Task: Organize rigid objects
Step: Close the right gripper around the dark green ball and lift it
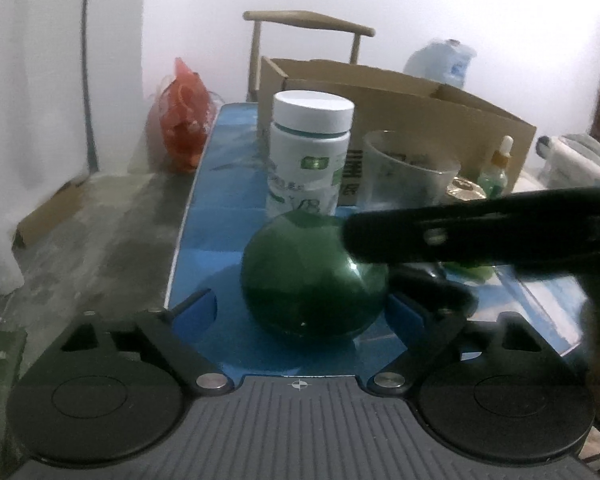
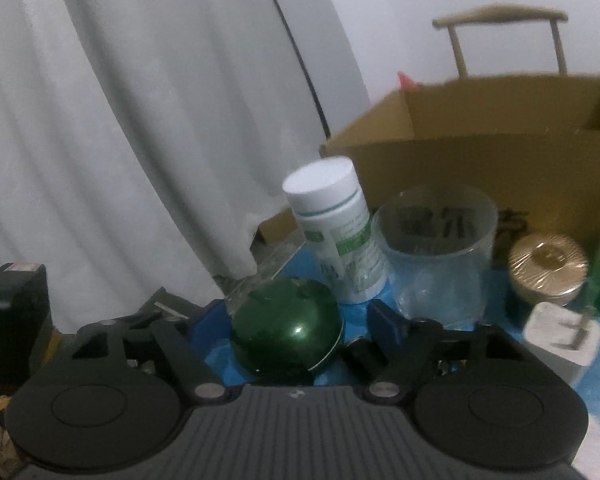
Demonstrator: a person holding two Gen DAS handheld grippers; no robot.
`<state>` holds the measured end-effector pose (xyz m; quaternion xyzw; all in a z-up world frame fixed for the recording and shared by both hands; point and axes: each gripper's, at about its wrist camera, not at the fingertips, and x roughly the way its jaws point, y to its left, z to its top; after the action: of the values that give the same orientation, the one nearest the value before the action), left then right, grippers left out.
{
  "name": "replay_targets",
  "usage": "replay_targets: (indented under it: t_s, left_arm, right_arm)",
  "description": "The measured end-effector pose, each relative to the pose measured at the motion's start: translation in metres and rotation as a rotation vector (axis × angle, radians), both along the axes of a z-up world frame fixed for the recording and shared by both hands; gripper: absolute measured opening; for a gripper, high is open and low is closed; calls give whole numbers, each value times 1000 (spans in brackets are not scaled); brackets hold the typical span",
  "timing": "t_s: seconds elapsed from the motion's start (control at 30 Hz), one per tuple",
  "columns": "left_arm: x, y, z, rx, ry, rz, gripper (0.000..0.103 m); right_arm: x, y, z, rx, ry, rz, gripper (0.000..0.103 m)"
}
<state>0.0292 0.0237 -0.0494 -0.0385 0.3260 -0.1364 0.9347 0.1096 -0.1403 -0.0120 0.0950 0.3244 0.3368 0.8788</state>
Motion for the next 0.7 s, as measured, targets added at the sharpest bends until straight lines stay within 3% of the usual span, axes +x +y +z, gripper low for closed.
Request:
replay_targets:
  t_s: [0.23,0.7]
  left_arm:
    - [8,-2,-2,-2,6,-15,82]
    - [-9,-4,4,38,26,-50,82]
  right_arm:
    - [13,4,-11,28,70,45,69]
    - [-1,-1,-7,7,96,77,69]
